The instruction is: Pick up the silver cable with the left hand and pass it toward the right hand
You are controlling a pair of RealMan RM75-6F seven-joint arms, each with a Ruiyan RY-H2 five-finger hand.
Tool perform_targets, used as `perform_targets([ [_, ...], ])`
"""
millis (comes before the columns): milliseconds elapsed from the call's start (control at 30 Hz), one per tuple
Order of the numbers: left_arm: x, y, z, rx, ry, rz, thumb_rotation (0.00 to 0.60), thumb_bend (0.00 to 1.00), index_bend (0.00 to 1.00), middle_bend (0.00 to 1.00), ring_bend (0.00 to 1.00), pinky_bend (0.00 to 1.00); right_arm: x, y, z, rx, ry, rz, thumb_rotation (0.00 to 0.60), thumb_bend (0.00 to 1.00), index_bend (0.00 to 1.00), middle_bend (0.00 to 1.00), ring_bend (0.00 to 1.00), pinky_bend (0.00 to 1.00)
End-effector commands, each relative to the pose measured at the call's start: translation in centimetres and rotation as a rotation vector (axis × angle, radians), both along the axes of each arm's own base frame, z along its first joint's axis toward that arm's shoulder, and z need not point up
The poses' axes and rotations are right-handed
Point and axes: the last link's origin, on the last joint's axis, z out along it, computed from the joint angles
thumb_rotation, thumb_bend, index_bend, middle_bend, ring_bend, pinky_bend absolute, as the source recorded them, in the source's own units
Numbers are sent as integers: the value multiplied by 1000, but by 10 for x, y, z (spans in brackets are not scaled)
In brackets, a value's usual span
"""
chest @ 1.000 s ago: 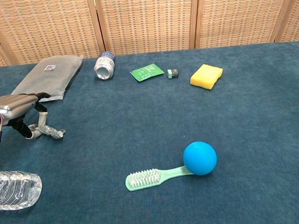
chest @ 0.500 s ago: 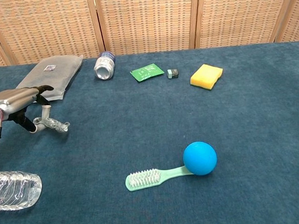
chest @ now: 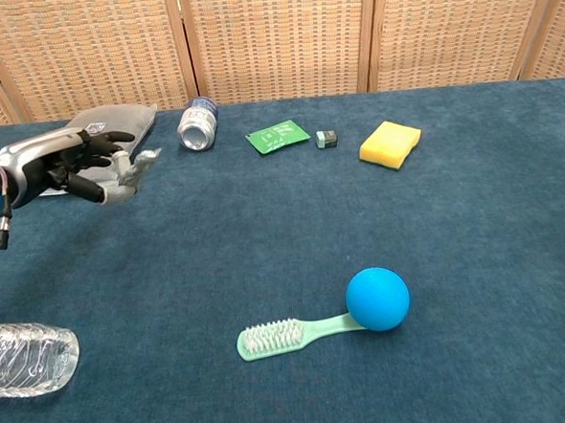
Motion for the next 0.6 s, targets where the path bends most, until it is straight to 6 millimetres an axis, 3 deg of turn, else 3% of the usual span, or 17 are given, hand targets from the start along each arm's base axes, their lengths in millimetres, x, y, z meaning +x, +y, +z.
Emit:
perform_targets([
  [33, 48, 3, 1, -104, -223, -15, 600, 759, 853, 0, 0, 0, 23, -19, 4, 69, -65, 115, 600, 0, 161, 4, 0, 0],
  [267, 108, 8, -15, -198, -369, -65, 600, 755, 864, 0, 0, 0, 64, -54, 11, 146, -115, 267, 600, 1, 248, 63, 0, 0],
  [600, 176, 11, -51, -290, -439, -105, 600, 752, 869, 0, 0, 0, 116, -90, 3, 227, -203, 372, 600, 147, 367, 176, 0, 0],
])
